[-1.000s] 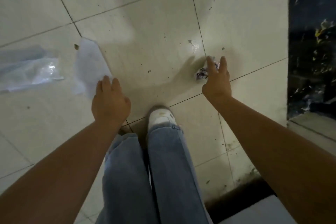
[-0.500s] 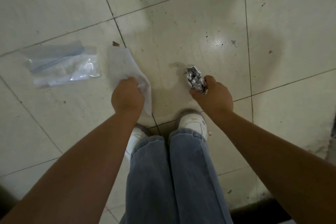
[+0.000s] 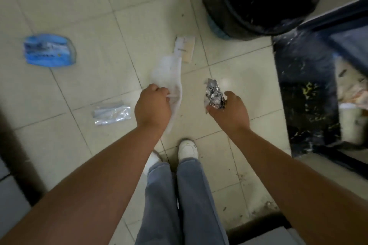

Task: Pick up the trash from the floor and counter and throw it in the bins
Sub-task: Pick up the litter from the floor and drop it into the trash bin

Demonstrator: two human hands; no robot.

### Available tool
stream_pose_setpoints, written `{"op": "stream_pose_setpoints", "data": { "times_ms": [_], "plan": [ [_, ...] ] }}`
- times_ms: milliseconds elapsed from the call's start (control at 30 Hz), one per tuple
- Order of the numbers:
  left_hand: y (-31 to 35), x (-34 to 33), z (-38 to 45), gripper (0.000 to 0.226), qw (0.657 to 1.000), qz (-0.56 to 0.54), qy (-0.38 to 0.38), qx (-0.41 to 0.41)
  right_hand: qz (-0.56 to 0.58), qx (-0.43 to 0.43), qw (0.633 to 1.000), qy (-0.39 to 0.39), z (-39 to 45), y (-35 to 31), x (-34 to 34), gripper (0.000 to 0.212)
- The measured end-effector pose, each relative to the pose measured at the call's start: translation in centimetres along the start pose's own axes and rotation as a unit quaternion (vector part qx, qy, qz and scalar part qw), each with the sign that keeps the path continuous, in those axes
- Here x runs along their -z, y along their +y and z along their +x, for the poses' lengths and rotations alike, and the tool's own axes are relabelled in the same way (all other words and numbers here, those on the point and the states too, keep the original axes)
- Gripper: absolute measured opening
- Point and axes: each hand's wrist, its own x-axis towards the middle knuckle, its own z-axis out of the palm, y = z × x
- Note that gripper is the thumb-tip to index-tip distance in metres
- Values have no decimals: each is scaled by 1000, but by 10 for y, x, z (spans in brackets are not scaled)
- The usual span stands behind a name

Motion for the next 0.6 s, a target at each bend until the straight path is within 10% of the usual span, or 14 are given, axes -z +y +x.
{"op": "stream_pose_setpoints", "data": {
  "times_ms": [400, 600],
  "plan": [
    [216, 124, 88, 25, 999, -49, -20, -14, 194, -56, 977, 64, 99, -26, 215, 28],
    [267, 116, 144, 42, 991, -108, -68, 35, 60, -21, 994, -90, 170, -45, 243, 55]
  ]
}}
